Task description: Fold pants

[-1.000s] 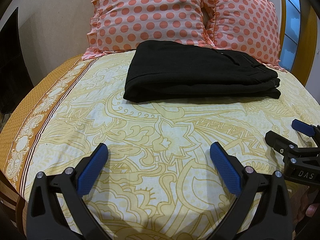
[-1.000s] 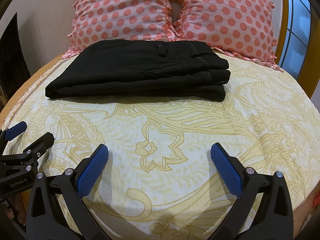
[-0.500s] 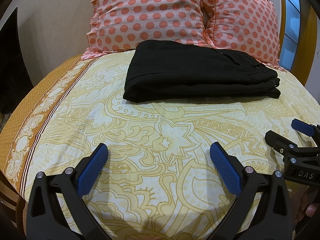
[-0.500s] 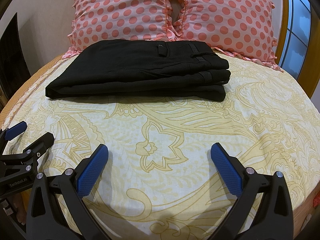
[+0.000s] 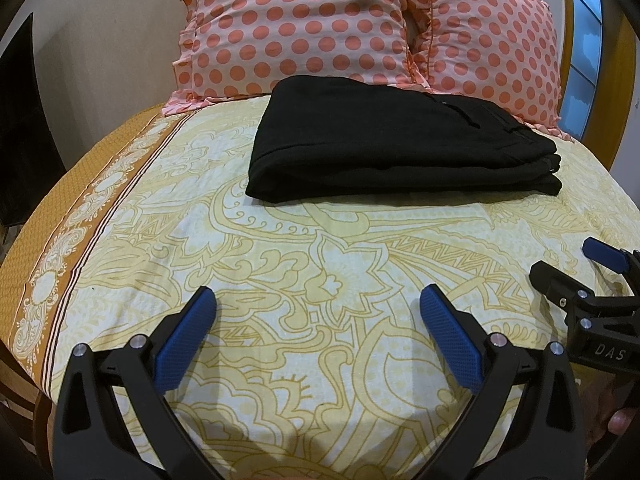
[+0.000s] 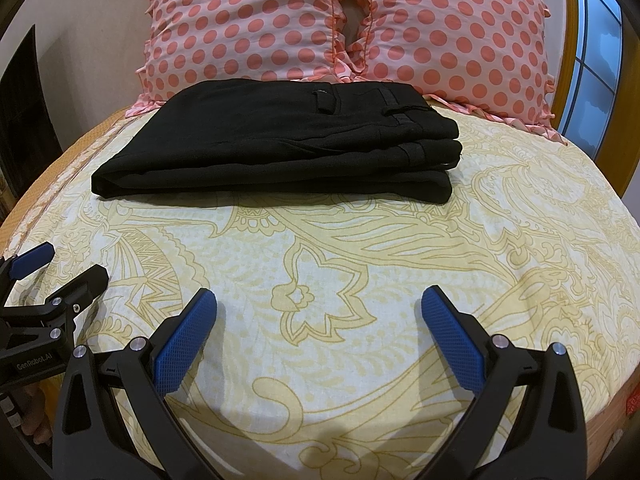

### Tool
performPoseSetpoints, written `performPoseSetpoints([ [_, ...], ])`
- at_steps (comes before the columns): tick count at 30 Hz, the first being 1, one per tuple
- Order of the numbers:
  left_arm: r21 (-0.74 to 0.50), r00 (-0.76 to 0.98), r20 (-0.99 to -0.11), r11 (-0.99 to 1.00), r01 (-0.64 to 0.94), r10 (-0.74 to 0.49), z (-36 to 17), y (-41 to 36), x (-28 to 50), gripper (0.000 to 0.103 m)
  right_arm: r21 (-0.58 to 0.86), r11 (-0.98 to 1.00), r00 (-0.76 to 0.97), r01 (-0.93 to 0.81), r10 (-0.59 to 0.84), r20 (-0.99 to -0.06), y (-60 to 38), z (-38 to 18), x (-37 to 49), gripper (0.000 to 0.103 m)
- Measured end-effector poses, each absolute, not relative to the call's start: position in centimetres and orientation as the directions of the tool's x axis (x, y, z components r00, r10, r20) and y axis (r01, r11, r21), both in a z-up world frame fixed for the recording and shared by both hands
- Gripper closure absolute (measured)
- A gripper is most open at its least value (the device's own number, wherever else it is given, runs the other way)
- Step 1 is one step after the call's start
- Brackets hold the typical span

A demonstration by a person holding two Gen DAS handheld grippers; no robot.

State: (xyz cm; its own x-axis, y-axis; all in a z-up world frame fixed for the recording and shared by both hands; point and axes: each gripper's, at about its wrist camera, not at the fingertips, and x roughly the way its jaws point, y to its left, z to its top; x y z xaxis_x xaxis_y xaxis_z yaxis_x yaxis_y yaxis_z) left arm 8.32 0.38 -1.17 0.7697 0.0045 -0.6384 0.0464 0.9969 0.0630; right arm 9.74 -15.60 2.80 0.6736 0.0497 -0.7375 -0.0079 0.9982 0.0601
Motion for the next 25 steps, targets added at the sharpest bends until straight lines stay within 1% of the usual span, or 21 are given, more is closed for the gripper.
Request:
performPoseSetpoints([
  [25, 0.066, 0.773, -0.634, 0.997, 0.048, 0.005, -1.29, 0.36, 8.33, 0.002, 0.059, 0.998, 0.675, -0.006, 0.048, -0.736, -15.49, 2.88, 9.78, 0.001],
])
